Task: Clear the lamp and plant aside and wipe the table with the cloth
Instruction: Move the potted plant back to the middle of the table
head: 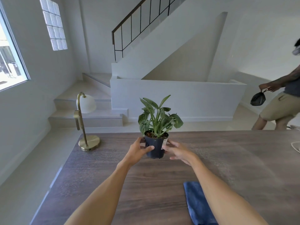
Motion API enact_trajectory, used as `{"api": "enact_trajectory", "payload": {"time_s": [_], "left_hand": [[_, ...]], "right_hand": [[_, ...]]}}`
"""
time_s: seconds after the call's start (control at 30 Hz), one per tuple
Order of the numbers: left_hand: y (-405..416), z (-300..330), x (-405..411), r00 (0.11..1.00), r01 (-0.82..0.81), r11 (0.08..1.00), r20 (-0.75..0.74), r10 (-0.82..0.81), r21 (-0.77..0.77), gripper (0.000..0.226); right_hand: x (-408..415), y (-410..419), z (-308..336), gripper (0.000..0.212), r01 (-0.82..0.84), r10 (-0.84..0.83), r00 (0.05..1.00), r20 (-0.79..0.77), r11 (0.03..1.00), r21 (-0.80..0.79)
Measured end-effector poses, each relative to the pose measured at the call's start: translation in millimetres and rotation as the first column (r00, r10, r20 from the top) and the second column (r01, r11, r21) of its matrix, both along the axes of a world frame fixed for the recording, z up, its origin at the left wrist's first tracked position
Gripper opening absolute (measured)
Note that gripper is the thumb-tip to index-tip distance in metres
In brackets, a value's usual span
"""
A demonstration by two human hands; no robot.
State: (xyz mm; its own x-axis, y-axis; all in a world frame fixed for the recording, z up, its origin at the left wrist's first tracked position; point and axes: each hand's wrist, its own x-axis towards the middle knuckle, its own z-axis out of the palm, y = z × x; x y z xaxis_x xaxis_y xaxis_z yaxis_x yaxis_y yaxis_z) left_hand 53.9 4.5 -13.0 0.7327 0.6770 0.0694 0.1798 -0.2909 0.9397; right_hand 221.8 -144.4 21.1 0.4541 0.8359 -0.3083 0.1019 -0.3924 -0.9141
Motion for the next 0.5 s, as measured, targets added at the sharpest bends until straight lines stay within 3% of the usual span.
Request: {"api": "enact_trajectory", "payload": {"time_s": [0.23,0.5], "left_hand": [[-52,-22,33,0.998,0.025,1.000,-0.052,-0.025,-0.006,0.054],[-88,-40,56,0.994,0.006,0.999,-0.107,-0.009,-0.034,0.060]], "right_hand": [[33,-54,-17,0.072,-0.034,0.033,0.999,-0.017,0.998,-0.049],[50,-83,-42,0.077,-0.018,0.017,0.999,-0.028,0.999,-0.051]]}}
